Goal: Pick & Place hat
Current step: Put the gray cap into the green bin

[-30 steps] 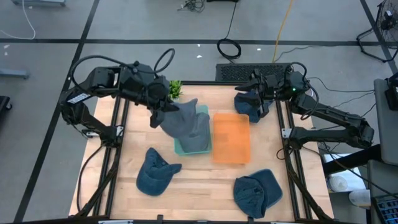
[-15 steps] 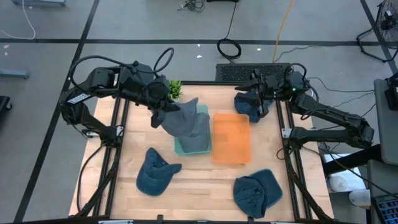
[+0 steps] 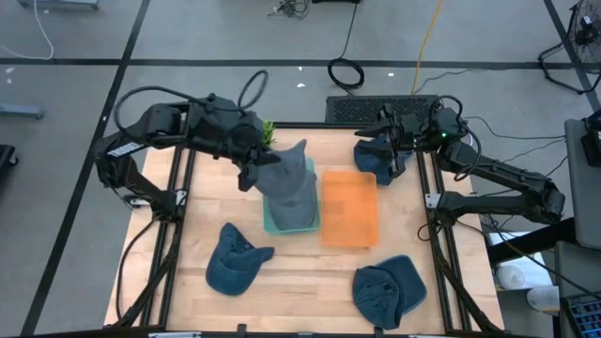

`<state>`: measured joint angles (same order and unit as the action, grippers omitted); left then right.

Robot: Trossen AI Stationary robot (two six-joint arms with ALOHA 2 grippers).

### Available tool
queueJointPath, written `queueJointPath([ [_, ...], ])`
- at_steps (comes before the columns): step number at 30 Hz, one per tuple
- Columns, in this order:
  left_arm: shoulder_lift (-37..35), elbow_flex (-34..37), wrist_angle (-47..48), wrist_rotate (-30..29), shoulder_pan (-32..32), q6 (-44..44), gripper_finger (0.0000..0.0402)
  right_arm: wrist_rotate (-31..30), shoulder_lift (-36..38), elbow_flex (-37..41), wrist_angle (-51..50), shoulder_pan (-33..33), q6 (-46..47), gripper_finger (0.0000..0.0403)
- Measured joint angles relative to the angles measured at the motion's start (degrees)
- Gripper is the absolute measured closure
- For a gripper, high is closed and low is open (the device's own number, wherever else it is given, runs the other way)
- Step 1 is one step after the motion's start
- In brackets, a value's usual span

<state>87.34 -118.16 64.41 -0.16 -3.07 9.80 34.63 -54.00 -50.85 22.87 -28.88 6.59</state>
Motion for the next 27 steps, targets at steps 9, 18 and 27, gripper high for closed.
queueJointPath([
  [9,3.3,1.4,-1.5,0.0,0.2,2.4,0.0386,0.0,0.0,0.0,0.0,0.0,0.0,0.0261],
  [18,4.1,10.2,-3.8,-2.9,1.7,3.6,0.0386,0.0,0.0,0.0,0.0,0.0,-0.3,0.0261],
  [27,3.7,17.3,-10.8,1.1,1.6,2.4,0.0386,0.0,0.0,0.0,0.0,0.0,-0.4,0.0261],
])
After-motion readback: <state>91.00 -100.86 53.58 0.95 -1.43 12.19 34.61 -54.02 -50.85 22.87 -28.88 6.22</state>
